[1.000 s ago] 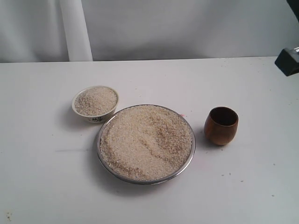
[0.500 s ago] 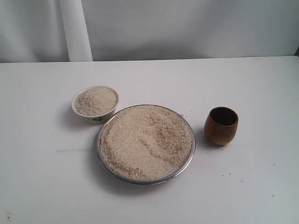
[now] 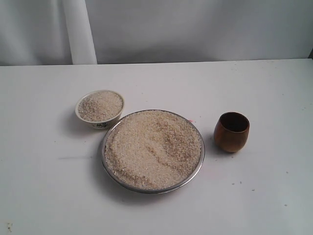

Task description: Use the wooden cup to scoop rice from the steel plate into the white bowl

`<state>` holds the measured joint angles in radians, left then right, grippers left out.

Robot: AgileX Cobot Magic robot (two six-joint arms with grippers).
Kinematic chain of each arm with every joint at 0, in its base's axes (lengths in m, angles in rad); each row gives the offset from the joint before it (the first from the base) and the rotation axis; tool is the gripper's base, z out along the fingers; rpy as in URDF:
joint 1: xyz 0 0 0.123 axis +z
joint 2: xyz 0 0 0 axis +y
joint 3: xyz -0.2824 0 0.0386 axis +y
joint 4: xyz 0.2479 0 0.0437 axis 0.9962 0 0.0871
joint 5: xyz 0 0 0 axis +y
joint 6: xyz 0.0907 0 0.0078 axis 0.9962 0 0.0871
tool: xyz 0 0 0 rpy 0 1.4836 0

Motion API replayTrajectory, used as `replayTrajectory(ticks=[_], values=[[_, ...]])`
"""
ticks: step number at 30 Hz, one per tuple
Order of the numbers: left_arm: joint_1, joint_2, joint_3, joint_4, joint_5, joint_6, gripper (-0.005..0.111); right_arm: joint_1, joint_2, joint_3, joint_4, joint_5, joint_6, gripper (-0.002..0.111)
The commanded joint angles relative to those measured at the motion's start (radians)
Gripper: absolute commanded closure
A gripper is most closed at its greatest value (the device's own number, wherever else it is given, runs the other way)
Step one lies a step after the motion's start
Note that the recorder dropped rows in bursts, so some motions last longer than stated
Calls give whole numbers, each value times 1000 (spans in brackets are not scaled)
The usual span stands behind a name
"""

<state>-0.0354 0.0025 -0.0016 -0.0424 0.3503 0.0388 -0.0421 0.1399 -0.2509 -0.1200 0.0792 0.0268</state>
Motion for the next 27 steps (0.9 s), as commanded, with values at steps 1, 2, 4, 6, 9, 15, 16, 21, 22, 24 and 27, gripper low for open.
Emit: replayTrajectory(ticks=[1, 2, 4, 6, 9, 15, 16, 21, 22, 24, 27], values=[[-6, -3, 2, 0, -4, -2, 107, -8, -88, 129, 30, 1, -3, 108], [-6, -3, 2, 0, -4, -2, 107, -8, -111, 165, 30, 1, -3, 108], [-6, -3, 2, 0, -4, -2, 107, -8, -140, 214, 30, 1, -3, 108], [-6, -3, 2, 0, -4, -2, 107, -8, -140, 248, 33, 1, -3, 108], [-6, -3, 2, 0, -4, -2, 107, -8, -140, 251, 33, -12, -3, 108], [-6, -3, 2, 0, -4, -4, 107, -8, -140, 251, 33, 36, 4, 108], [-6, -3, 2, 0, -4, -4, 107, -8, -140, 251, 33, 58, 4, 108], [-6, -3, 2, 0, -4, -4, 107, -8, -140, 251, 33, 118, 5, 108], [-6, -3, 2, 0, -4, -2, 107, -8, -140, 251, 33, 122, 5, 108], [-6, -3, 2, 0, -4, -2, 107, -8, -140, 251, 33, 147, 5, 108], [-6, -3, 2, 0, -4, -2, 107, -8, -140, 251, 33, 224, 5, 108]])
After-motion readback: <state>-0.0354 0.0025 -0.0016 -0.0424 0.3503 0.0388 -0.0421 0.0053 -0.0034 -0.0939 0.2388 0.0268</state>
